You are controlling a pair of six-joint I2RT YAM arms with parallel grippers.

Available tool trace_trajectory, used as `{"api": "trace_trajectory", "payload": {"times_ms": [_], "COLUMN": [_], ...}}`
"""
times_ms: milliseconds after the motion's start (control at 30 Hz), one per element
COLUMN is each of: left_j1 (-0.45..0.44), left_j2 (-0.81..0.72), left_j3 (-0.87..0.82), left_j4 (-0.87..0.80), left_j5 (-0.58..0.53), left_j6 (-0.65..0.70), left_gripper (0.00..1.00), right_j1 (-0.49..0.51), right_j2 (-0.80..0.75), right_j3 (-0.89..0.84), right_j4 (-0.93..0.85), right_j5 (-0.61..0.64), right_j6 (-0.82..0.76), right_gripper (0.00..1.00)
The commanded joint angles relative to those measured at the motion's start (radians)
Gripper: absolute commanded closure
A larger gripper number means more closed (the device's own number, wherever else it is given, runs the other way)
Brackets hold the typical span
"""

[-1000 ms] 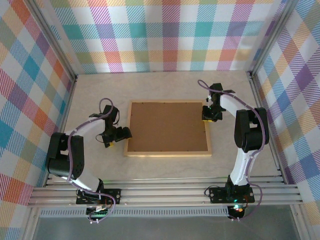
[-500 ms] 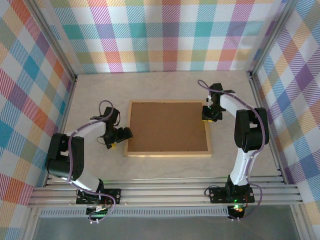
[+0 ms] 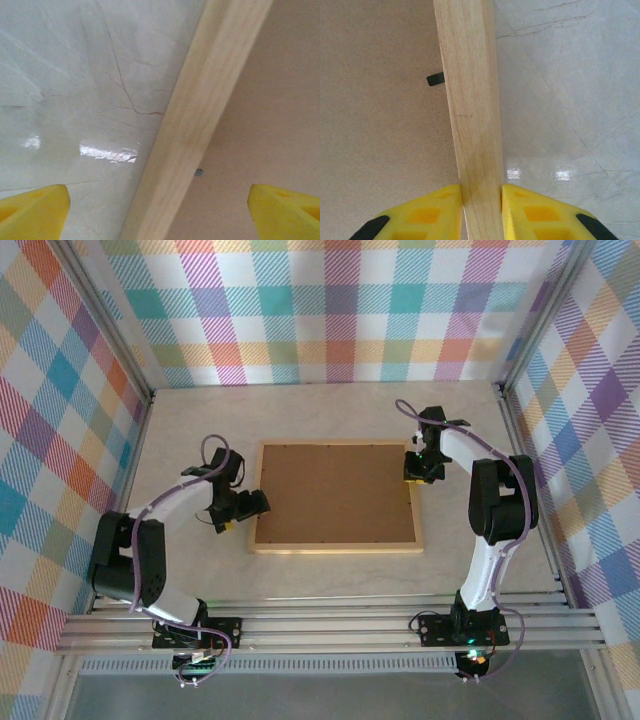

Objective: Put the photo into the frame

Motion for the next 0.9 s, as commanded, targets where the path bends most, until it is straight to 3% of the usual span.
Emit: {"api": "trace_trajectory", "payload": {"times_ms": [0,467,767,867], "left_j1": [0.020,0.046,0.047,0.046], "left_j2": [-0.048,-0.027,0.021,0.058], "left_j3": [0.022,-0.088,-0.100,-0.080], "left_j4": [-0.067,0.001,0.144,0.187], "left_j5": [-0.036,-0.031,0.077,0.091], "left_j6": [0.016,0.003,-0.021,-0.024], "left_gripper": [0.08,0.08,0.08,0.08], "right_j1": [0.008,0.008,0.007,0.007], "right_j2": [0.011,0.007,-0.013,-0.033], "right_j3": [0.003,0.002,-0.018,-0.028], "right_j4": [0.005,0.006,0.012,0.005], "right_j5": [-0.014,-0.022,-0.060,-0.044], "right_j6": [0.004,0.007,0.019,0.018], "right_gripper": [0.73,0.73,0.72,0.60]}}
